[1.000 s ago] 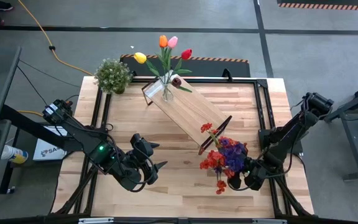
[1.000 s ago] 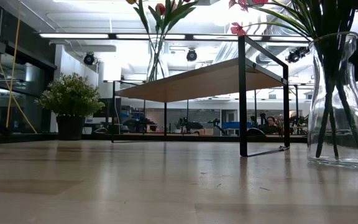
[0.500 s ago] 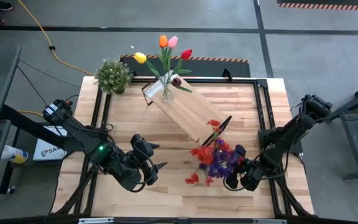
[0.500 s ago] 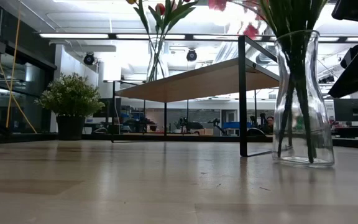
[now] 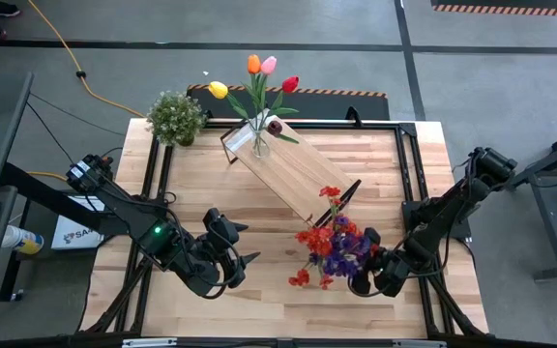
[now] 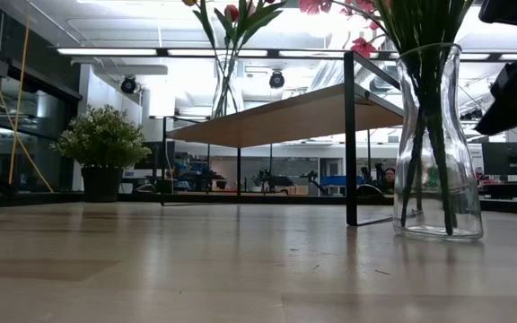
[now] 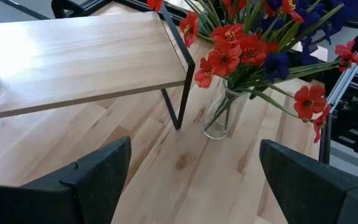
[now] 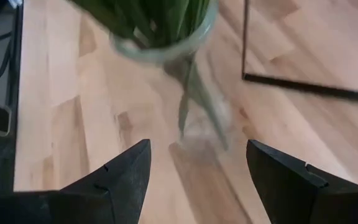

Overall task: Pick and place flowers into a vace then onto a shelf
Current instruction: Put the transparent flower vase on the shelf

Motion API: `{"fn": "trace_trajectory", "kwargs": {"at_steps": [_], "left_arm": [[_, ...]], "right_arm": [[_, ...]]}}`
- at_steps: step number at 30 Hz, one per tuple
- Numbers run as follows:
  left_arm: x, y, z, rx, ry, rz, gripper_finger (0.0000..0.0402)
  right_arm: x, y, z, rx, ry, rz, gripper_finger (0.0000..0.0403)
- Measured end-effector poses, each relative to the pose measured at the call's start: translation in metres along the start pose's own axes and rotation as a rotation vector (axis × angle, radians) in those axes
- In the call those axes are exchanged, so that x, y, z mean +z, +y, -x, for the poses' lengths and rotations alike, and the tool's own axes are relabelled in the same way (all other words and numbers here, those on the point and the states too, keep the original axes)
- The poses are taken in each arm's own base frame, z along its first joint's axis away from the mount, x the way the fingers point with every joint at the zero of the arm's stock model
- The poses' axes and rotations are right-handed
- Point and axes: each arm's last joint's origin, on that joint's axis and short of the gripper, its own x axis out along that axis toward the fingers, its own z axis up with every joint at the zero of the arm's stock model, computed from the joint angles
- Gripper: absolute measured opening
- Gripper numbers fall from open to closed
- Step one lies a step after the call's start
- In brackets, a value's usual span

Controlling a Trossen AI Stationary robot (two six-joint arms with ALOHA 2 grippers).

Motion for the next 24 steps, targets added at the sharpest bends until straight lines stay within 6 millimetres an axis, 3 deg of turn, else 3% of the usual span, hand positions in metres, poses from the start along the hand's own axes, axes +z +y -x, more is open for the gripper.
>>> {"fn": "trace_trajectory", "kwargs": {"at_steps": [6, 15, 24], "left_arm": [[-0.0002, 0.0000, -0.0001, 0.000, 0.001, -0.001, 0.0388], [-0.0002, -0.0002, -0.0001, -0.004, 0.004, 0.000, 0.0388], [-0.0002, -0.0011, -0.0001, -0.020, 0.016, 0.006, 0.0388]], "right_arm": [[-0.0028, 0.0013, 0.0002, 0.048, 0.096, -0.003, 0.0254], [-0.0029, 0.0014, 0.0003, 0.048, 0.092, 0.003, 0.0258], [-0.0030, 0.0014, 0.0003, 0.049, 0.094, 0.007, 0.0310]]}}
